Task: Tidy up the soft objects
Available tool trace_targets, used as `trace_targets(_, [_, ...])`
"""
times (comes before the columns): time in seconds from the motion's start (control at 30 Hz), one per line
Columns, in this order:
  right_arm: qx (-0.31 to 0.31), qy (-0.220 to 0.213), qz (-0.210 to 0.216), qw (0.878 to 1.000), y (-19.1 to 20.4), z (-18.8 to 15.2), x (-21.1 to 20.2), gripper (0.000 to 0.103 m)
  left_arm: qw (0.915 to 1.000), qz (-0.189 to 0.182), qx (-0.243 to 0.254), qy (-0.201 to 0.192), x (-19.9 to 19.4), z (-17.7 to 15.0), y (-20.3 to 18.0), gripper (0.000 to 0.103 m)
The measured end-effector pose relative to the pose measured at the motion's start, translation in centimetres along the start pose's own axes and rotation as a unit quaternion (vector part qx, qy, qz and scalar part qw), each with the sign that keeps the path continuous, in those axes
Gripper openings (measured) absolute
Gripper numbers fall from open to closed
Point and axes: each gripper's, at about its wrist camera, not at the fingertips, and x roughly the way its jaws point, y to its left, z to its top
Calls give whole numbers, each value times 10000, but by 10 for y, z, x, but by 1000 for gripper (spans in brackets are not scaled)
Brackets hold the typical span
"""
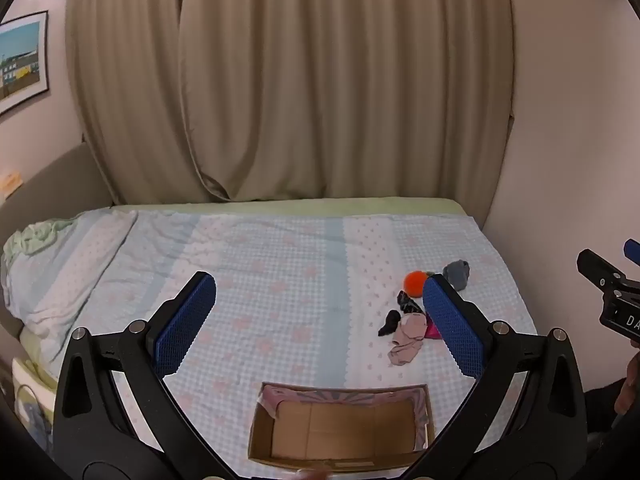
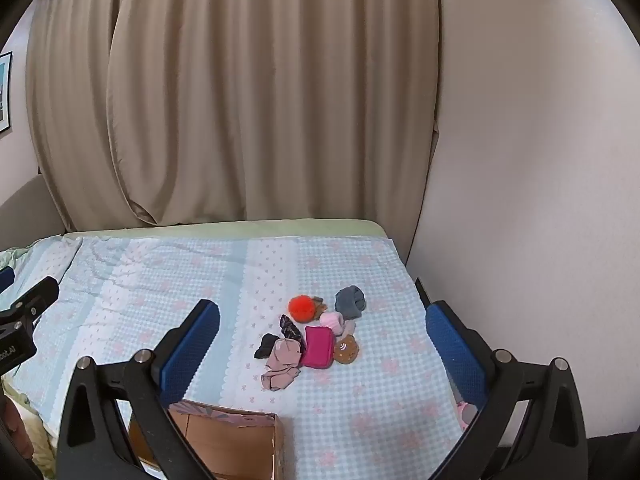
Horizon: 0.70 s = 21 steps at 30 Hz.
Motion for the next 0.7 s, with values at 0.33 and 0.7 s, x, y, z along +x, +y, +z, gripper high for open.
trace_targets(0.33, [23,16,-8,10000,-1,1,0,103,9999,81,63,102,1,5,0,103])
trace_targets(0.7, [72,-14,-19,10000,-3,3,0,103,10000,30,41,57,3,1,-1,103])
